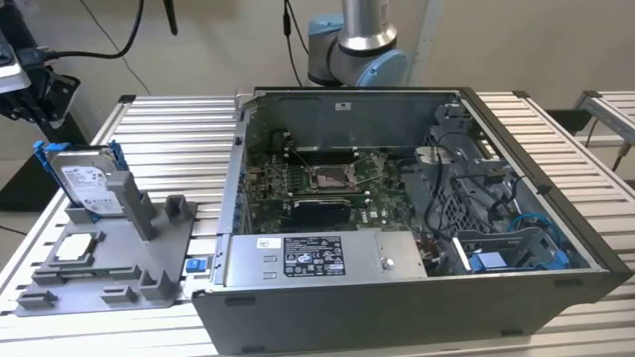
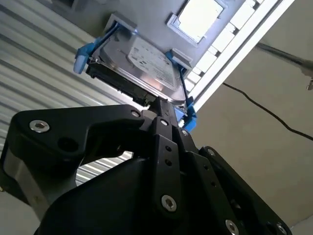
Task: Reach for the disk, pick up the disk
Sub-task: 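Reach for the disk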
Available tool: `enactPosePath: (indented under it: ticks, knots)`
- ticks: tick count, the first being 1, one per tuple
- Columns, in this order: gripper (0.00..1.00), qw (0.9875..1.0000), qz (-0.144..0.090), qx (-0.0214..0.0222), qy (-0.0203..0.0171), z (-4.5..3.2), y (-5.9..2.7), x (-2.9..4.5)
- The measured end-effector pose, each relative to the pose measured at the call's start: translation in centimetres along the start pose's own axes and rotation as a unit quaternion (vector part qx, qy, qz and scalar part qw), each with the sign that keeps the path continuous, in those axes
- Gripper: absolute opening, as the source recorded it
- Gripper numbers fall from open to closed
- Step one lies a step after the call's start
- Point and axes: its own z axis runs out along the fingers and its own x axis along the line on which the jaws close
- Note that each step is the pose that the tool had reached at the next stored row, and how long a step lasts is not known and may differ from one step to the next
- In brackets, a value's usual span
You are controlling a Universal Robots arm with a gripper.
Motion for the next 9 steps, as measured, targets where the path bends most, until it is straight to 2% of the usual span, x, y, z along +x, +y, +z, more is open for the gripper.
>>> enactPosePath:
  ticks: [6,9]
  knots:
    - [0.0,1.0,-0.005,0.0,0.0002,0.02,0.03,0.85]
    - [0.0,1.0,-0.008,0.0,0.0003,0.02,0.03,1.01]
